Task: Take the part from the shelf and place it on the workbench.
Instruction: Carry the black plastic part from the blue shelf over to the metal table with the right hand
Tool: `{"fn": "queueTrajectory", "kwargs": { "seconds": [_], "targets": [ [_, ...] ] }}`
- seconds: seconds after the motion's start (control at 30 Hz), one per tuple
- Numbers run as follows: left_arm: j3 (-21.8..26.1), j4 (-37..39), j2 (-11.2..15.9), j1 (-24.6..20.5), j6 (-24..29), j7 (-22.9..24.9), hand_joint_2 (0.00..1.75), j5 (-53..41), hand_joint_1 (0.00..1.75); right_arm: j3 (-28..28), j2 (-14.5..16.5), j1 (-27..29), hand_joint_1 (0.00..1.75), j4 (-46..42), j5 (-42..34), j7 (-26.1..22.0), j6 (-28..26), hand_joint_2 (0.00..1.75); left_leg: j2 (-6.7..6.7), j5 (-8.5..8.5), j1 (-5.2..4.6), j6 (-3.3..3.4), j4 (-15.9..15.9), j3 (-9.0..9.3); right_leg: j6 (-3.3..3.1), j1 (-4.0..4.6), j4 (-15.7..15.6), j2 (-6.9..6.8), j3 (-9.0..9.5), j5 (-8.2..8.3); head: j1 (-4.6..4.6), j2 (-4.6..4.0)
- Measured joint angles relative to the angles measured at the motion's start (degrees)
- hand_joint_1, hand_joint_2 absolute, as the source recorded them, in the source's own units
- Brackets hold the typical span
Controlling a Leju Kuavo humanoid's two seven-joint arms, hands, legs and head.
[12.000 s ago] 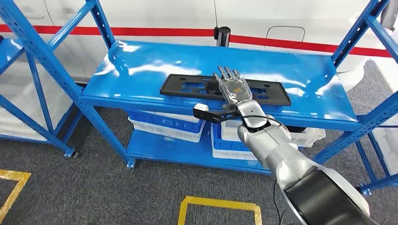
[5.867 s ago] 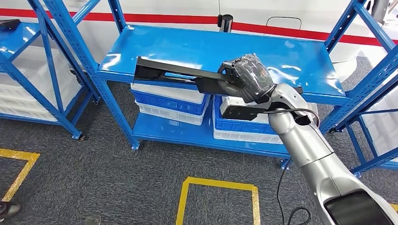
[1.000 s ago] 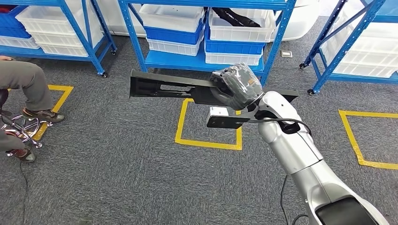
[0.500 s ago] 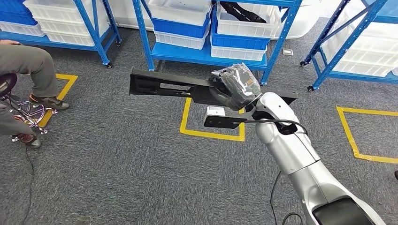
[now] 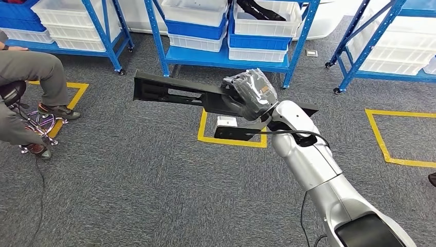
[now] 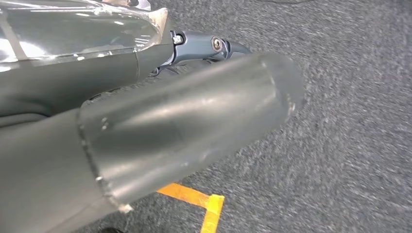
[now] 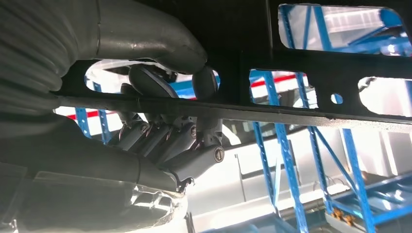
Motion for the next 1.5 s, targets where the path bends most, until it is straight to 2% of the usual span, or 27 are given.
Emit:
{"fn": "queueTrajectory", "kwargs": {
  "seconds": [0.07, 0.13, 0.23, 0.3, 0.33, 0.4, 0.43, 0.47, 0.5, 0.57, 0.63, 0.7, 0.77, 0.83, 0.9, 0.97, 1.0, 1.03, 1.07, 1.13, 1.17, 1.27, 1.3, 1.37, 1.43, 1.47, 1.5],
  "targets": [
    [0.0, 0.0, 0.1, 0.0, -0.1, 0.1, 0.00, -0.2, 0.00, 0.1, -0.1, 0.1, 1.71, 0.1, 1.2, 0.3, -1.0, 1.75, 0.53, 2.25, 0.76, -1.05, -6.5, 4.72, 0.53, -0.45, 0.7, -0.15, -0.60, 0.00, -0.02, 0.00],
    [0.0, 0.0, 0.1, -0.1, -0.2, 0.2, 0.00, -0.6, 0.00, 0.3, -0.3, 0.1, 1.71, 0.0, 2.0, 0.5, -2.0, 1.75, 1.16, 3.12, 0.67, -1.04, -11.7, 7.95, 1.25, -0.38, 1.4, -0.39, -1.24, -0.12, -0.24, 0.00],
    [0.0, 0.0, 0.2, -0.3, -0.2, 0.4, 0.00, -1.0, 0.00, 0.5, -0.5, 0.2, 1.71, -0.3, 2.8, 0.6, -2.7, 1.75, 0.82, 3.08, 0.10, 0.76, -12.8, 7.82, 2.48, 0.16, 1.7, -0.73, -1.78, -0.02, -0.37, 0.00],
    [0.0, 0.0, 0.2, -0.4, -0.2, 0.5, 0.00, -1.0, 0.00, 0.6, -0.7, 0.2, 1.71, -0.7, 2.9, 0.6, -2.8, 1.75, 0.27, 3.50, -0.03, 2.05, -13.1, 7.55, 3.00, 0.05, 3.3, -0.67, -2.83, -1.03, -0.28, 0.00],
    [0.0, 0.0, 0.2, -0.4, -0.2, 0.5, 0.00, -1.0, 0.00, 0.6, -0.9, 0.3, 1.71, -0.9, 3.0, 0.6, -2.8, 1.75, 0.04, 3.76, -0.03, 2.64, -13.2, 7.38, 2.96, -0.03, 5.9, -0.45, -4.21, -2.43, -0.23, 0.00],
    [0.0, 0.0, 0.3, -0.5, -0.2, 0.6, 0.00, -1.1, 0.00, 0.6, -1.2, 0.5, 1.71, -1.1, 3.3, 0.6, -2.8, 1.75, -0.53, 4.13, -0.16, 3.44, -13.3, 6.83, 2.65, -0.07, 14.0, 0.11, -8.07, -5.87, -0.13, 0.00],
    [0.0, 0.0, 0.4, -0.5, -0.2, 0.6, 0.00, -1.1, 0.00, 0.7, -1.3, 0.7, 1.71, -1.1, 3.5, 0.6, -2.8, 1.75, -0.87, 4.31, -0.29, 3.67, -13.3, 6.58, 2.65, -0.04, 17.6, 0.28, -9.77, -7.08, -0.11, 0.00],
    [0.0, 0.0, 0.4, -0.5, -0.2, 0.6, 0.00, -1.1, 0.00, 0.8, -1.5, 0.9, 1.71, -1.1, 3.7, 0.7, -2.8, 1.75, -1.27, 4.46, -0.43, 3.82, -13.2, 6.40, 2.79, 0.00, 19.2, 0.39, -10.49, -7.39, -0.10, 0.00],
    [0.0, 0.0, 0.3, -0.5, -0.3, 0.7, 0.00, -1.1, 0.00, 0.9, -1.6, 1.1, 1.71, -1.1, 3.9, 0.7, -2.8, 1.75, -1.70, 4.62, -0.57, 3.90, -13.2, 6.27, 3.01, 0.05, 18.7, 0.50, -10.09, -6.84, -0.07, 0.00],
    [0.0, 0.0, 0.3, -0.5, -0.4, 0.7, 0.00, -1.2, 0.00, 1.0, -1.8, 1.1, 1.71, -1.2, 4.2, 0.8, -2.8, 1.75, -2.50, 4.92, -0.74, 3.75, -13.2, 6.16, 3.29, 0.12, 11.3, 1.02, -6.09, -3.84, 0.01, 0.00],
    [0.0, 0.0, 0.2, -0.6, -0.5, 0.7, 0.00, -1.5, 0.00, 0.9, -2.0, 1.1, 1.71, -1.2, 4.3, 0.8, -2.8, 1.75, -3.08, 5.18, -1.03, 3.34, -13.1, 5.98, 2.96, 0.38, 4.0, 1.75, -2.45, -1.48, 0.02, 0.00],
    [0.0, 0.0, 0.2, -0.6, -0.6, 0.7, 0.00, -1.8, 0.00, 0.9, -2.1, 1.1, 1.71, -1.2, 4.4, 0.9, -2.8, 1.75, -3.43, 5.51, -1.19, 2.80, -13.1, 5.70, 2.34, 0.72, 2.3, 1.83, -1.76, -0.86, -0.02, 0.00],
    [0.0, 0.0, 0.2, -0.6, -0.7, 0.8, 0.00, -1.9, 0.00, 1.0, -2.2, 1.1, 1.71, -1.2, 4.5, 0.9, -2.9, 1.75, -3.43, 5.61, -1.05, 2.20, -13.0, 5.34, 1.61, 0.39, 2.1, 1.29, -1.75, -0.32, -0.02, 0.00],
    [0.0, 0.0, 0.2, -0.6, -0.7, 1.0, 0.00, -2.0, 0.00, 1.0, -2.3, 1.1, 1.71, -1.3, 4.6, 0.9, -2.9, 1.75, -2.10, 3.46, -0.91, 1.62, -10.1, 4.02, 0.72, -0.14, 1.7, 0.74, -1.74, 0.26, -0.09, 0.00],
    [-0.1, 0.0, 0.1, -0.7, -0.7, 1.2, 0.00, -2.1, 0.00, 1.0, -2.2, 1.2, 1.71, -1.4, 4.7, 0.9, -3.0, 1.75, -0.69, -0.63, -0.74, 1.04, -3.0, 1.02, 0.31, -0.17, 1.7, 0.23, -1.93, 0.48, -0.16, 0.00],
    [-0.1, 0.0, 0.1, -0.7, -0.7, 1.5, 0.00, -2.1, 0.00, 1.1, -2.2, 1.5, 1.71, -1.4, 4.8, 0.9, -3.0, 1.75, -0.35, -2.81, -0.50, 0.56, 2.9, -1.43, 0.32, -0.13, 1.8, -0.37, -2.09, 0.49, -0.15, 0.00],
    [-0.1, 0.0, 0.1, -0.7, -0.7, 1.5, 0.00, -2.1, 0.00, 1.1, -2.3, 1.6, 1.71, -1.4, 4.8, 0.9, -3.0, 1.75, -0.18, -2.32, -0.34, 0.41, 2.9, -1.23, 0.33, -0.14, 1.8, -0.69, -2.12, 0.48, -0.16, 0.00],
    [-0.1, 0.0, 0.2, -0.7, -0.7, 1.6, 0.00, -2.1, 0.00, 1.1, -2.2, 1.7, 1.71, -1.4, 4.9, 0.9, -3.0, 1.75, 0.07, -0.91, -0.18, 0.30, 0.7, 0.08, 0.36, -0.17, 1.8, -0.99, -2.12, 0.47, -0.15, 0.00],
    [-0.1, 0.0, 0.2, -0.7, -0.7, 1.6, 0.00, -2.1, 0.00, 1.1, -2.2, 1.7, 1.71, -1.4, 4.9, 0.9, -3.0, 1.75, 0.64, 0.99, -0.03, 0.24, -3.3, 2.24, 0.47, -0.17, 1.9, -1.28, -2.11, 0.40, -0.16, 0.00],
    [-0.1, 0.0, 0.2, -0.8, -0.7, 1.6, 0.00, -2.1, 0.00, 1.1, -2.2, 1.6, 1.71, -1.4, 5.0, 0.9, -3.0, 1.75, 1.85, 3.29, -0.12, 0.43, -10.2, 5.88, 0.89, 0.21, 2.2, -1.79, -2.27, 0.17, -0.15, 0.00],
    [-0.1, 0.0, 0.2, -0.9, -0.7, 1.6, 0.00, -2.1, 0.00, 1.1, -2.2, 1.6, 1.71, -1.4, 5.0, 0.9, -3.0, 1.75, 2.13, 3.60, -0.26, 0.72, -11.9, 6.62, 1.18, 0.48, 2.3, -2.03, -2.36, 0.09, -0.09, 0.00],
    [-0.1, 0.0, 0.1, -0.9, -0.7, 1.6, 0.00, -2.1, 0.00, 1.1, -2.2, 1.6, 1.71, -1.4, 5.0, 1.0, -3.0, 1.75, 1.21, 3.83, -0.59, 2.02, -12.5, 6.41, 2.00, 0.86, 2.3, -2.71, -2.63, -0.04, 0.03, 0.00],
    [-0.1, 0.0, 0.0, -0.9, -0.7, 1.5, 0.00, -2.1, 0.00, 1.1, -2.2, 1.6, 1.71, -1.4, 5.1, 1.0, -3.0, 1.75, 0.90, 4.04, -0.60, 2.53, -12.7, 6.41, 2.19, 0.80, 3.0, -2.42, -3.04, -0.58, 0.04, 0.00],
    [-0.1, 0.0, -0.1, -1.0, -0.7, 1.5, 0.00, -2.1, 0.00, 1.0, -2.3, 1.5, 1.71, -1.4, 5.2, 0.9, -3.0, 1.75, 0.32, 4.38, -0.53, 3.42, -13.0, 6.37, 2.17, 0.52, 7.9, -1.06, -5.43, -3.13, 0.14, 0.00],
    [-0.1, 0.0, -0.1, -1.1, -0.7, 1.5, 0.00, -2.1, 0.00, 1.1, -2.5, 1.7, 1.71, -1.3, 5.3, 0.9, -3.0, 1.75, -0.41, 4.50, -0.62, 3.82, -13.1, 6.17, 1.98, 0.37, 15.9, 0.11, -9.13, -6.19, 0.22, 0.00],
    [-0.1, 0.0, -0.1, -1.1, -0.7, 1.5, 0.00, -2.1, 0.00, 1.1, -2.6, 1.9, 1.71, -1.3, 5.3, 0.9, -3.0, 1.75, -0.84, 4.55, -0.66, 3.89, -13.0, 6.12, 2.10, 0.34, 18.5, 0.29, -10.35, -6.89, 0.21, 0.00],
    [-0.1, 0.0, -0.2, -1.1, -0.7, 1.5, 0.00, -2.1, 0.00, 1.1, -2.7, 2.0, 1.71, -1.2, 5.4, 0.9, -3.1, 1.75, -1.30, 4.59, -0.71, 3.93, -13.0, 6.08, 2.34, 0.34, 19.2, 0.42, -10.65, -6.79, 0.22, 0.00]
  ]
}}
